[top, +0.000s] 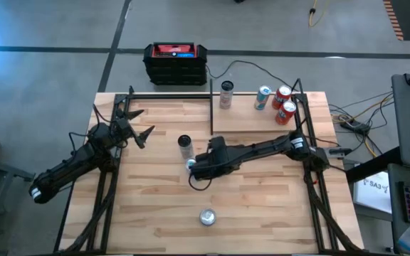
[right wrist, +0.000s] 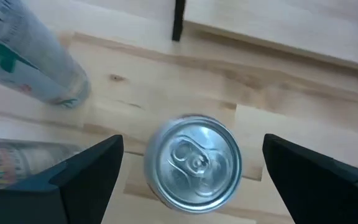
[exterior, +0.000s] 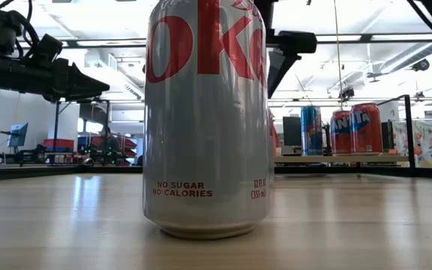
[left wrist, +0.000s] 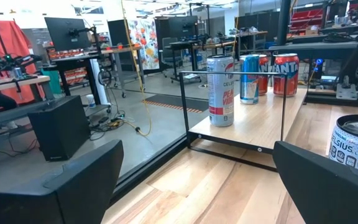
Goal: Place canned beverage on shelf
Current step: Put the right silver soda can on the shelf
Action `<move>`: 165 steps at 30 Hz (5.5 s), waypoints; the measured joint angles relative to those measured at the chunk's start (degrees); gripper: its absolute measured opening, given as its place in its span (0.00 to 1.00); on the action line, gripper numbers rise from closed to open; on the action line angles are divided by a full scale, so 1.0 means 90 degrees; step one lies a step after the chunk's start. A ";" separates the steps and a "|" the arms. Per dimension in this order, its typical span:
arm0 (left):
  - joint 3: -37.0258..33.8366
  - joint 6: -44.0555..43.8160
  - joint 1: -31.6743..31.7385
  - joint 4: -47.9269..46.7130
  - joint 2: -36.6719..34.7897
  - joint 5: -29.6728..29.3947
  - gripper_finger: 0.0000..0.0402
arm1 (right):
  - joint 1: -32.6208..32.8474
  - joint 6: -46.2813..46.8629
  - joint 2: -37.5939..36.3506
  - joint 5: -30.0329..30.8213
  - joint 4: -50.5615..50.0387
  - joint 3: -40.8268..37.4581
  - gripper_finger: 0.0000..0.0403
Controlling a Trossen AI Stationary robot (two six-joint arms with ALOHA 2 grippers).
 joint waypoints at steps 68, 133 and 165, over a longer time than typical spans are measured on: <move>0.0000 0.0002 0.0000 0.0000 -0.0002 0.0002 0.99 | 0.0989 0.0188 0.0061 0.5051 0.4281 -0.4106 0.74; 0.0000 0.0002 -0.0002 -0.0005 -0.0002 0.0002 0.99 | -0.1358 0.3570 -0.1630 0.4392 -0.0402 -0.4081 0.76; 0.0000 0.0000 0.0000 -0.0002 -0.0002 0.0000 0.99 | -0.2708 -0.0191 -0.1618 0.4923 0.3832 -0.5026 0.76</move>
